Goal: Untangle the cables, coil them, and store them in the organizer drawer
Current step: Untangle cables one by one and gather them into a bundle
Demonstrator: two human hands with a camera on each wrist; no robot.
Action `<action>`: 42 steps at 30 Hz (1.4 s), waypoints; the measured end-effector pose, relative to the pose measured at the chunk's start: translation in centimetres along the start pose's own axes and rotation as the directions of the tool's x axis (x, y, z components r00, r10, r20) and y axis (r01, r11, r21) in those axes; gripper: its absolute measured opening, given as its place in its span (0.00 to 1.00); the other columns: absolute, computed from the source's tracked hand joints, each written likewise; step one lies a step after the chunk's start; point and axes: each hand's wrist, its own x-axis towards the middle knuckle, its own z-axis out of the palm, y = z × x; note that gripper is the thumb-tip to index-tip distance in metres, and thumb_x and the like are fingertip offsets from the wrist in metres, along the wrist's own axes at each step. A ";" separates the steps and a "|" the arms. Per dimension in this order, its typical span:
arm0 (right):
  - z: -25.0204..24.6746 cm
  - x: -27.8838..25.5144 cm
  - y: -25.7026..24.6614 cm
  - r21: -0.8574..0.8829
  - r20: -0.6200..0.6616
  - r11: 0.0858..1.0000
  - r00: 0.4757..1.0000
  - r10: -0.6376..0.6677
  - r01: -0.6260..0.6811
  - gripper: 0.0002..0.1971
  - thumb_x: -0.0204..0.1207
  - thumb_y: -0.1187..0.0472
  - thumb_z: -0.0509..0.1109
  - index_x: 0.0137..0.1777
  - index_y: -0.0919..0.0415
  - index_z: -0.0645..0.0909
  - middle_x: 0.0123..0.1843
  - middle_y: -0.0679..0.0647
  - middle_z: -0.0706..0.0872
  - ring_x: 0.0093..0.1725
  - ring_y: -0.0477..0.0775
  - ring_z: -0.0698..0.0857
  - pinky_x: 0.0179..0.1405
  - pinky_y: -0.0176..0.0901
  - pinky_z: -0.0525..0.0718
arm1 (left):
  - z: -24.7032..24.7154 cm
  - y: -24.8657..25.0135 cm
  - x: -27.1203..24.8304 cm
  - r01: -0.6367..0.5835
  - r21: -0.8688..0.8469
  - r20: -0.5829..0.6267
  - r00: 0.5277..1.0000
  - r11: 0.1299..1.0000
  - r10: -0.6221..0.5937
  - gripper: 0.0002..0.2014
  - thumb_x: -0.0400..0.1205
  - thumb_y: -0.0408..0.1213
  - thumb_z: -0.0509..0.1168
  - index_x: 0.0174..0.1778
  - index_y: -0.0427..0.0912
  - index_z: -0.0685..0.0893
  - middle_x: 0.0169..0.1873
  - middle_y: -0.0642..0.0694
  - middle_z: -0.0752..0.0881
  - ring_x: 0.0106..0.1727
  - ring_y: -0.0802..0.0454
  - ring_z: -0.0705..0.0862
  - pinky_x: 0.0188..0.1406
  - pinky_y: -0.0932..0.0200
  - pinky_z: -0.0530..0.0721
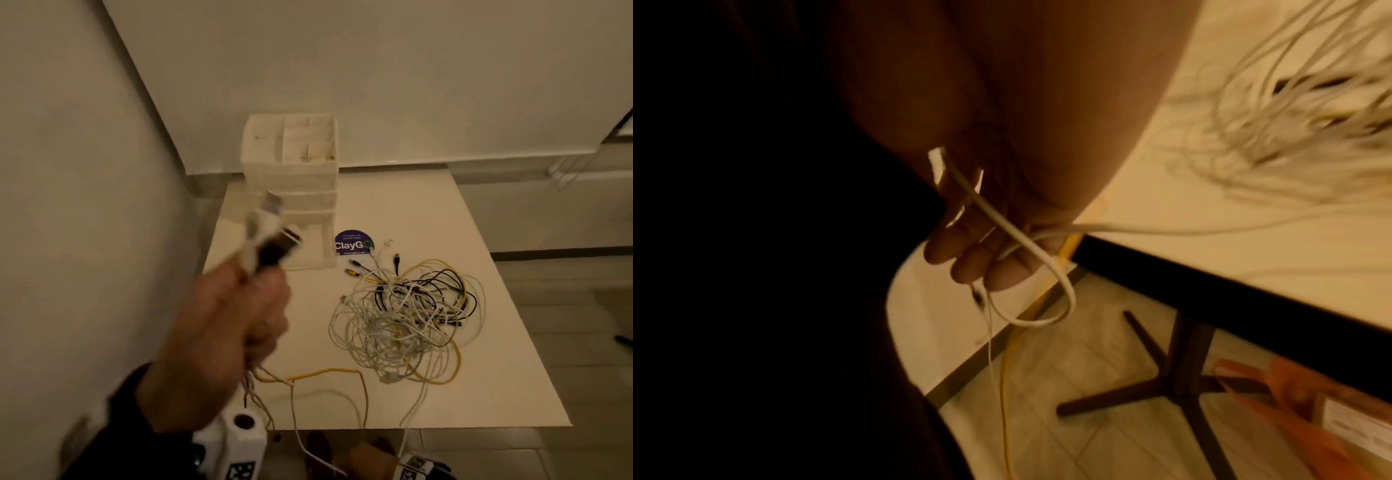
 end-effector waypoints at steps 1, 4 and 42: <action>-3.9 0.9 -1.1 -0.040 -0.046 0.994 0.994 0.099 -0.101 0.42 0.73 0.31 0.54 0.58 0.75 0.81 0.61 0.72 0.82 0.64 0.68 0.81 0.67 0.56 0.74 | 1.6 -1.5 0.4 0.008 0.110 0.054 0.998 0.994 -0.014 0.06 0.73 0.50 0.68 0.32 0.55 0.85 0.20 0.55 0.67 0.19 0.58 0.62 0.18 0.64 0.59; -8.0 2.2 -5.4 0.179 -0.170 0.974 0.970 0.173 -0.142 0.34 0.79 0.35 0.57 0.62 0.67 0.83 0.66 0.61 0.84 0.72 0.53 0.77 0.77 0.47 0.67 | 4.6 -7.8 1.3 -0.059 0.409 0.186 0.982 0.910 -0.020 0.05 0.80 0.45 0.66 0.45 0.51 0.85 0.24 0.55 0.73 0.25 0.59 0.67 0.26 0.61 0.67; -18.3 -4.9 -11.6 0.277 -0.499 0.945 0.867 -0.011 0.172 0.20 0.70 0.76 0.64 0.60 0.59 0.76 0.55 0.47 0.84 0.56 0.48 0.84 0.57 0.46 0.84 | 0.9 -12.0 1.9 -0.309 0.767 0.355 0.935 0.562 0.029 0.12 0.70 0.32 0.75 0.34 0.51 0.78 0.28 0.54 0.75 0.22 0.73 0.70 0.22 0.77 0.61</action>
